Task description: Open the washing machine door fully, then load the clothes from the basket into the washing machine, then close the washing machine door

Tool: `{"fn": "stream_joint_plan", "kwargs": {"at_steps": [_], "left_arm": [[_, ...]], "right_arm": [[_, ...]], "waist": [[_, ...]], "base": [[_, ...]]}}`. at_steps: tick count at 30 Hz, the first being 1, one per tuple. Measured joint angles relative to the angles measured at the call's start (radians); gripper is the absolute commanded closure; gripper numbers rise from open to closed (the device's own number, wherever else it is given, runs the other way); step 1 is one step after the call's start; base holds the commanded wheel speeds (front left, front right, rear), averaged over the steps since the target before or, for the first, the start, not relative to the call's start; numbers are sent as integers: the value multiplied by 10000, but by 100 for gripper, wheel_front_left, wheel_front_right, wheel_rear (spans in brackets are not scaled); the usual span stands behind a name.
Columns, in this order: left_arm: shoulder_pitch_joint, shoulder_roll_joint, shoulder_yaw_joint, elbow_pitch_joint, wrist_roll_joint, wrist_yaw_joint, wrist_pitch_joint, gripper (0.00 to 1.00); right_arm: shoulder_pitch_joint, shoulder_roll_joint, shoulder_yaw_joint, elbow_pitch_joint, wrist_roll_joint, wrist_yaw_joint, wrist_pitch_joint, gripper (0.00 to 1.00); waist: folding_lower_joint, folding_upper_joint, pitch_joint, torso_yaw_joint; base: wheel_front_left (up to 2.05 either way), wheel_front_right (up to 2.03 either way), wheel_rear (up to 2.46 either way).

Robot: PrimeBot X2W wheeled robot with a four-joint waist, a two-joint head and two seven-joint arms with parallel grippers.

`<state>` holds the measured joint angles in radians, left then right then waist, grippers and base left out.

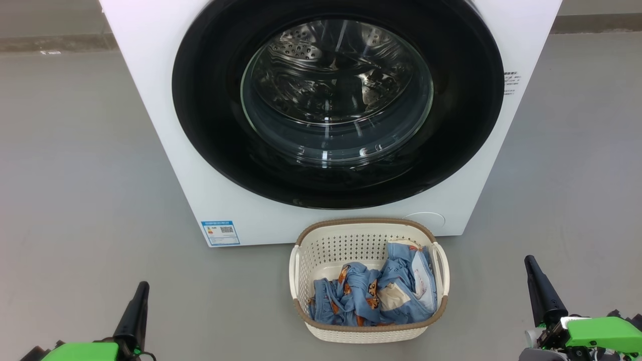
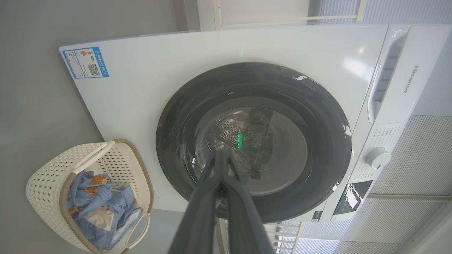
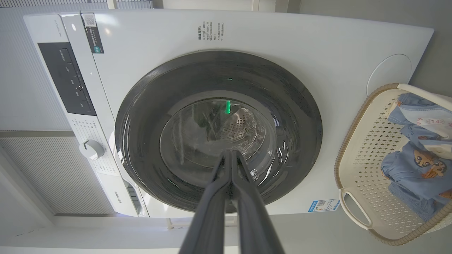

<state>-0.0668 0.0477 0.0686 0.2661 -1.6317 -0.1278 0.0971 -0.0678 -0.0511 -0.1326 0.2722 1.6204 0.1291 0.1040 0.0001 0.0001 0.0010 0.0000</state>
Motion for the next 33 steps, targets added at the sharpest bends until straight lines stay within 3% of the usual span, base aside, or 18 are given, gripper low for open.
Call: {"fn": "stream_joint_plan", "kwargs": {"at_steps": [33], "left_arm": [[-1, -8, 21, 2, 2, 0, 12, 100]], "right_arm": [[-1, 6, -23, 0, -2, 0, 2, 100]], "waist": [[0, 0, 0, 0]], "base": [[0, 0, 0]]}}
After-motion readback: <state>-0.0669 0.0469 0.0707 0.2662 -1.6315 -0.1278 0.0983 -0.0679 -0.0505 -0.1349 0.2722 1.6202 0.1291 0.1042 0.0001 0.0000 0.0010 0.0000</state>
